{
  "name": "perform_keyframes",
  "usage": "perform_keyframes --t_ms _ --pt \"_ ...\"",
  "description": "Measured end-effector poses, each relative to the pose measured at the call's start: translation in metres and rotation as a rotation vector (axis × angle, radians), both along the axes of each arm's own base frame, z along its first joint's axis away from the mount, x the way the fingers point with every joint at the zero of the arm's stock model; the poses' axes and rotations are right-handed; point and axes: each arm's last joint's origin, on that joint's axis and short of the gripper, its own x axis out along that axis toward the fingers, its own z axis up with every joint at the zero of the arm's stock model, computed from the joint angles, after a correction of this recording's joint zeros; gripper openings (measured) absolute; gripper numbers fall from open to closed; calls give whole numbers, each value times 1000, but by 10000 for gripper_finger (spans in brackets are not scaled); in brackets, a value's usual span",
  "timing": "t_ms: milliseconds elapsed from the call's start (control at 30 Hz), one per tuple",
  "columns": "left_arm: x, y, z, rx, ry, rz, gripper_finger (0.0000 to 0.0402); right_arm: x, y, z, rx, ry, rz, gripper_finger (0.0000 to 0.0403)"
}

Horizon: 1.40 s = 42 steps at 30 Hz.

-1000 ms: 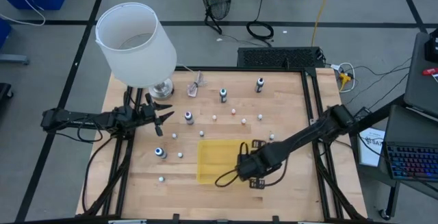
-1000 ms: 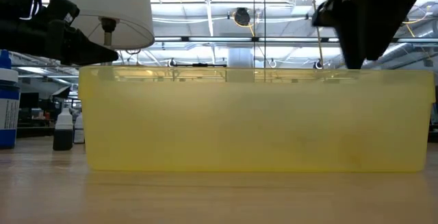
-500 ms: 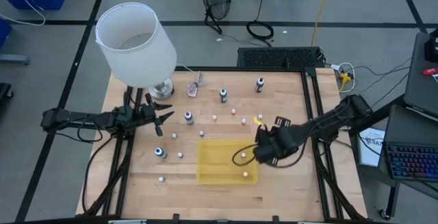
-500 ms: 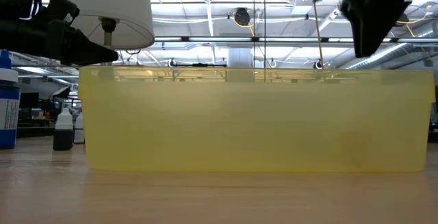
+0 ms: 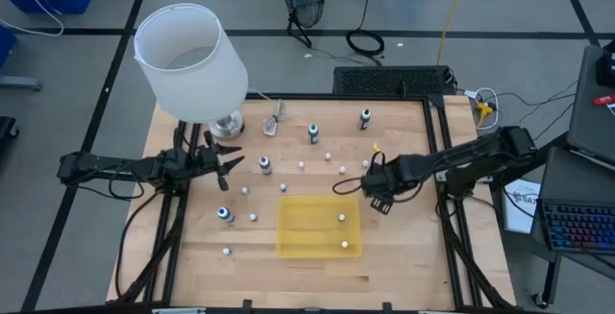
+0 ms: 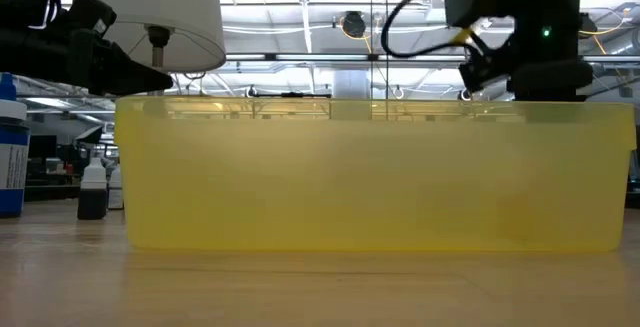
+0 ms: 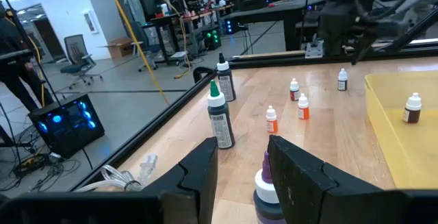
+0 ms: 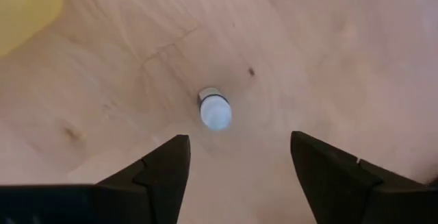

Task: Pick & Place food coloring
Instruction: Put the small green food coloring bottle into the yellow container

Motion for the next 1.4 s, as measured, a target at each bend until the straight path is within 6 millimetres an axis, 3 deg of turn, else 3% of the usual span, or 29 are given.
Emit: perform_keyframes --t_ms 167,567,900,1400 --pt "0 0 0 0 0 0 131 0 -6 -15 57 -34 -12 238" --pt "0 0 0 0 0 0 132 5 -8 -21 87 -93 4 233" --pt "0 0 0 0 0 0 131 -2 -9 -37 86 -84 19 231" --pt "0 0 0 0 0 0 131 -1 -9 -37 87 -104 19 230"
